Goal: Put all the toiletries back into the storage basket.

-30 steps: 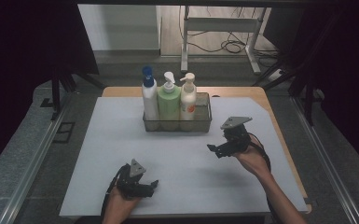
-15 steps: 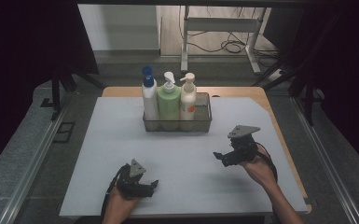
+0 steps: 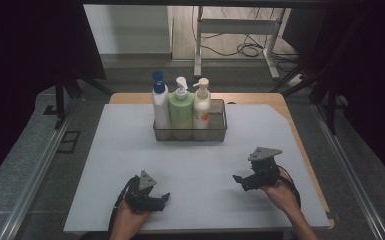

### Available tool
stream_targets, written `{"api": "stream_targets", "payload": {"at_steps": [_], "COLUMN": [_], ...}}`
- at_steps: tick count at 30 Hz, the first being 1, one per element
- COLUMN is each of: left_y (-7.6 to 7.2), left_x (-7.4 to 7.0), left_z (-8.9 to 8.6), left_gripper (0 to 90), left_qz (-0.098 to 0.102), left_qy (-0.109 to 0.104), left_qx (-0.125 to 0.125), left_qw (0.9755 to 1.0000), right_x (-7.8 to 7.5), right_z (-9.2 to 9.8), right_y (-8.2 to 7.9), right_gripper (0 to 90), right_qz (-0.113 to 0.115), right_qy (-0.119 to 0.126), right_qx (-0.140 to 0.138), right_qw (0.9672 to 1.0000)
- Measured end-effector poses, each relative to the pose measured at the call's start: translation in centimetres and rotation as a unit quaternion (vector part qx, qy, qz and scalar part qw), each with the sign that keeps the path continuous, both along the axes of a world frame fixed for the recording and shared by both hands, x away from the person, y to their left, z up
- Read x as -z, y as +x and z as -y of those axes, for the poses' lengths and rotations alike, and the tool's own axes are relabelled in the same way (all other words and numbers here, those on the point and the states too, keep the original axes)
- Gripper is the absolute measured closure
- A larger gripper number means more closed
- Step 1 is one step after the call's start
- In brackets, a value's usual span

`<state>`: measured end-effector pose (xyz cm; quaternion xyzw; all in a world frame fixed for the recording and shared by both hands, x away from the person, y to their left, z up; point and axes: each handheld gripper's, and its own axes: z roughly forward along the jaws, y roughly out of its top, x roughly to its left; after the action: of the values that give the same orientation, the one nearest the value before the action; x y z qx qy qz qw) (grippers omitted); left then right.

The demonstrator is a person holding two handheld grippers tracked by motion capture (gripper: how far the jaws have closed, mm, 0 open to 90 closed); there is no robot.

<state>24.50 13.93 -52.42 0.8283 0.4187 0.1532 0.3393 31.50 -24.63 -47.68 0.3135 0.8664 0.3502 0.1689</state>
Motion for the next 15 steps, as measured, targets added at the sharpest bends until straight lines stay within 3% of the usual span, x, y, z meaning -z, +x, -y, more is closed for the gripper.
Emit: {"api": "stream_targets", "payload": {"at_steps": [15], "left_y": [0.0], "left_x": [0.0], "left_z": [0.0], "left_gripper": [12.1], "left_qz": [0.000], "left_qy": [0.000], "left_qx": [0.000], "left_qw": [1.0000], "right_x": [3.8], "right_z": [0.9], "right_y": [-1.9], "right_gripper": [0.0], "right_qz": [-0.020], "right_qy": [0.022], "right_qx": [-0.003], "right_qw": [0.9995]}}
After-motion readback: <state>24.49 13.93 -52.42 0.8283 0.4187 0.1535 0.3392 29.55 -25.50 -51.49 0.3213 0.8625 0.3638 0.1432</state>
